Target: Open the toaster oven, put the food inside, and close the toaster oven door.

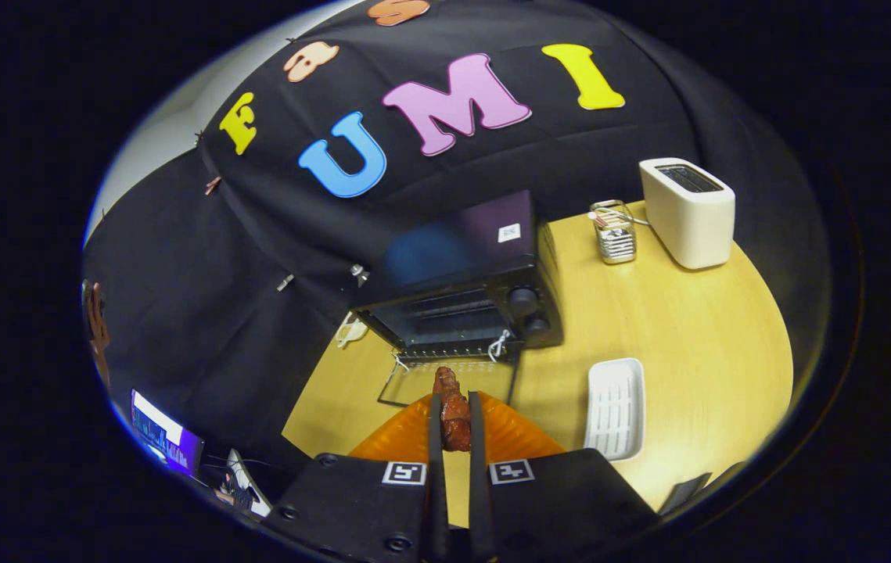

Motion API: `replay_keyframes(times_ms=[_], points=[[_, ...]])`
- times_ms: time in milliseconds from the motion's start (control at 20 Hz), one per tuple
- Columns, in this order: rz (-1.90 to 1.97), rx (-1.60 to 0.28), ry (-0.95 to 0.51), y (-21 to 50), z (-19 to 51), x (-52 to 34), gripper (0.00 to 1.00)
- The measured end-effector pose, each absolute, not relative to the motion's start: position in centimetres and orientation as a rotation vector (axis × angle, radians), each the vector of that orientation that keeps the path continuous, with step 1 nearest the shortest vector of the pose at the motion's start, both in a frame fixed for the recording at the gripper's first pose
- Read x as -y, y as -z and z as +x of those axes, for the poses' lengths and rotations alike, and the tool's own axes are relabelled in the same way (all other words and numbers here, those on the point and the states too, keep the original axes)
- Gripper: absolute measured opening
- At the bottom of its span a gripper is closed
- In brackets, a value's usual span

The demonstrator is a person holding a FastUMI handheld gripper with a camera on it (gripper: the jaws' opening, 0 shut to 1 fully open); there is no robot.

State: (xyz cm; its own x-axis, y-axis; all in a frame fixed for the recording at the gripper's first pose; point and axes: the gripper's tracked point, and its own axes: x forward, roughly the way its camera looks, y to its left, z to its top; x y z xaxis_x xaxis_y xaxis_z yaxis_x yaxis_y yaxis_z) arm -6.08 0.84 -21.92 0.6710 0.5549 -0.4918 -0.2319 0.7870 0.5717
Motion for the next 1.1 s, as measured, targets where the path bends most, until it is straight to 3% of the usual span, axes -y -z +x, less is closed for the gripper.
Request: replay_keyframes(times_ms=[650,1100], points=[[0.56,-0.626,-0.38,25.2,3.9,-14.2,0.15],[0.733,-0.585,-0.267,30.6,10.7,-16.2,0.15]])
